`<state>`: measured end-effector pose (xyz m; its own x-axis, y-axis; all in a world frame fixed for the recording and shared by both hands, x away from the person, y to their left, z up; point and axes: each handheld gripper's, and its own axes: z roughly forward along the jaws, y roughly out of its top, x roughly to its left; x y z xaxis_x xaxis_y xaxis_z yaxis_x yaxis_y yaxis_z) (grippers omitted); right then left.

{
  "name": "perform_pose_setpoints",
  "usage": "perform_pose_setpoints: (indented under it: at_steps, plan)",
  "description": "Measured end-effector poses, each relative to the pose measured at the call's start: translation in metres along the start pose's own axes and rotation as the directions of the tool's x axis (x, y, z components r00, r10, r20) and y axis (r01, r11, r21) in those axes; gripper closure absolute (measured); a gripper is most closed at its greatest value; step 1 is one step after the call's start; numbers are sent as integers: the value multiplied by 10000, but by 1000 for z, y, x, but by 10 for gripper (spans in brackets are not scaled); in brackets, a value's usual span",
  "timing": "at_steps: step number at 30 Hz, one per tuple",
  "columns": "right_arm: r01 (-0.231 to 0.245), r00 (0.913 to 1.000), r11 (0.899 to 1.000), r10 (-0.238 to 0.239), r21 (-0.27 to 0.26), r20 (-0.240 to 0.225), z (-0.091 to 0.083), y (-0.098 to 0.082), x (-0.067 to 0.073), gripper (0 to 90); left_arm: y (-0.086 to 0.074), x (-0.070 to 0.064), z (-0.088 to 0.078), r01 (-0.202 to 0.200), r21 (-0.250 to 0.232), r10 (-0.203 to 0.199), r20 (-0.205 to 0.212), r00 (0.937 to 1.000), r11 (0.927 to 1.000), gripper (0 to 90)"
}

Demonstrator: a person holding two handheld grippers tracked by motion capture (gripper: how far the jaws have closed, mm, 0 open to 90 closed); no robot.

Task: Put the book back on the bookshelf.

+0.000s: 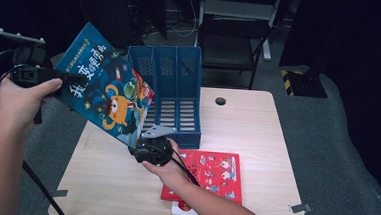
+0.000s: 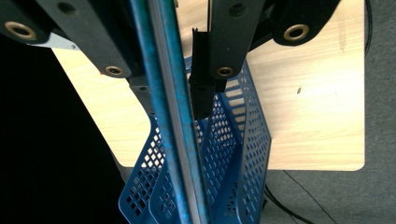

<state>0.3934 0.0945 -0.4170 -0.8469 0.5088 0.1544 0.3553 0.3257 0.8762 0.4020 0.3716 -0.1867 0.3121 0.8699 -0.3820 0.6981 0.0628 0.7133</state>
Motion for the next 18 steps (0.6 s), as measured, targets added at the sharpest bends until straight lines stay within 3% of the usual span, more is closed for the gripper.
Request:
perform_pose_setpoints:
  at_steps: [9,18]
  plan:
    - [59,10000,10000,-59,62,-61,7,4,-3,522,2,3,1,217,-89,-219,-221,9995,9997,778]
    - [-450,9990,9990,450,25,16,19,7,-16,524,8,3,12,580,-264,-593,-516,9969,9980,781]
